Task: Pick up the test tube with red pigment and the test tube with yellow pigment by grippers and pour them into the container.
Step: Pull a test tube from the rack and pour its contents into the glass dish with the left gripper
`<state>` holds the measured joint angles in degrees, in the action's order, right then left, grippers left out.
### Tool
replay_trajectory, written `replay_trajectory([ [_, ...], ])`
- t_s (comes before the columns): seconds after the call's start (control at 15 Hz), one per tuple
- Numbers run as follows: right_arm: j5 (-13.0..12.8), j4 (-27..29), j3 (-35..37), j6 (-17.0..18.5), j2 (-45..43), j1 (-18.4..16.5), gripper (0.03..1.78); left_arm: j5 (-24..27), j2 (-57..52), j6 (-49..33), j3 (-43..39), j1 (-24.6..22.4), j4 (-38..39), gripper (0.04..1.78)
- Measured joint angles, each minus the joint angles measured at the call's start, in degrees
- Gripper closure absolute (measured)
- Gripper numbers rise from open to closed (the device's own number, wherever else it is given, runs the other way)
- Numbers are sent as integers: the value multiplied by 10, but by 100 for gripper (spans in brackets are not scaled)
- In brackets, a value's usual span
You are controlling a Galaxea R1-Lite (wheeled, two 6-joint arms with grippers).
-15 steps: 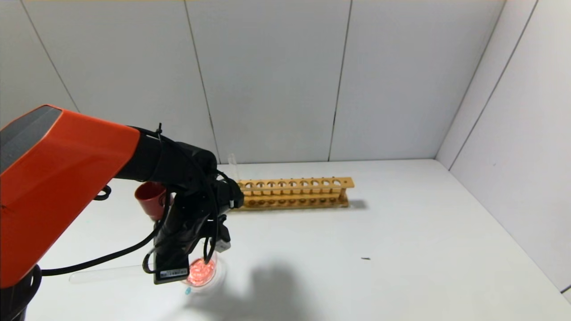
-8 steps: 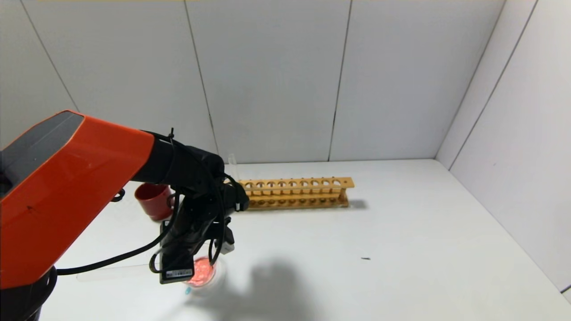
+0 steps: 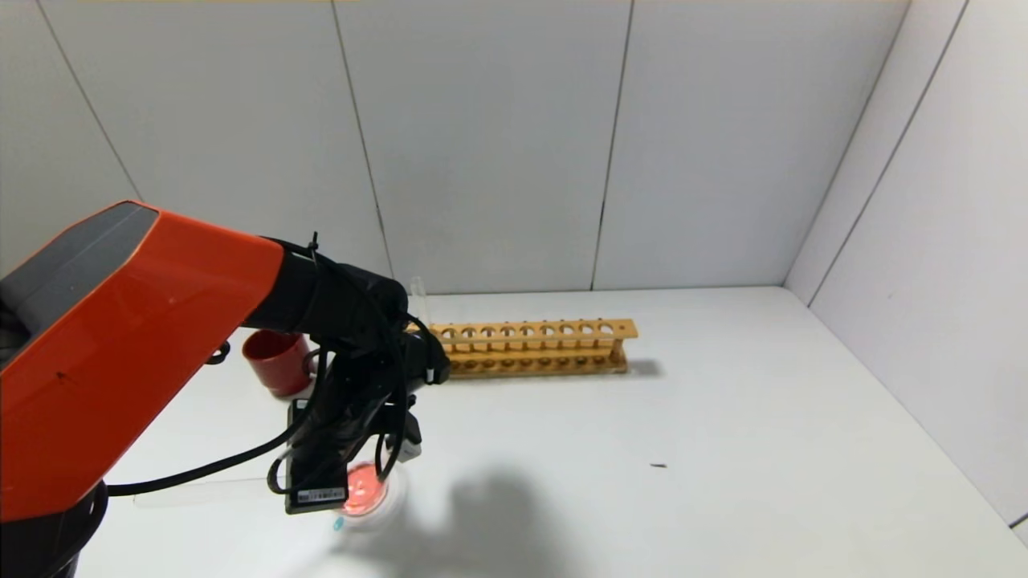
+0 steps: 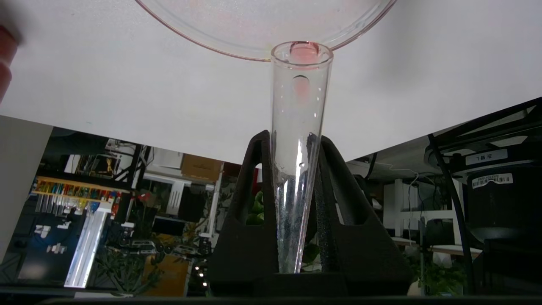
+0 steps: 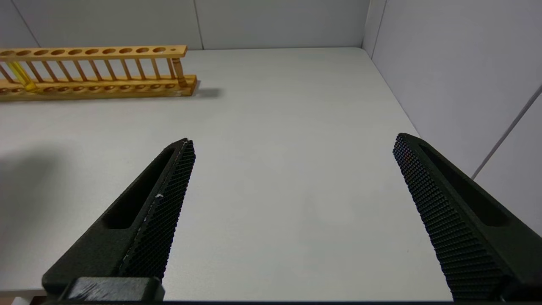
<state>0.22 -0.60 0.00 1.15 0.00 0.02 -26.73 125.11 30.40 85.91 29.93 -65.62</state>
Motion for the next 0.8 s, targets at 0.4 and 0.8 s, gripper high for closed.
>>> replay_trajectory([
  [0.4, 0, 0, 0, 0, 0, 0, 10, -1, -6, -6, 8, 6, -9, 151],
  [0.8, 0, 0, 0, 0, 0, 0, 10, -8, -38, -24, 8, 12, -2, 151],
])
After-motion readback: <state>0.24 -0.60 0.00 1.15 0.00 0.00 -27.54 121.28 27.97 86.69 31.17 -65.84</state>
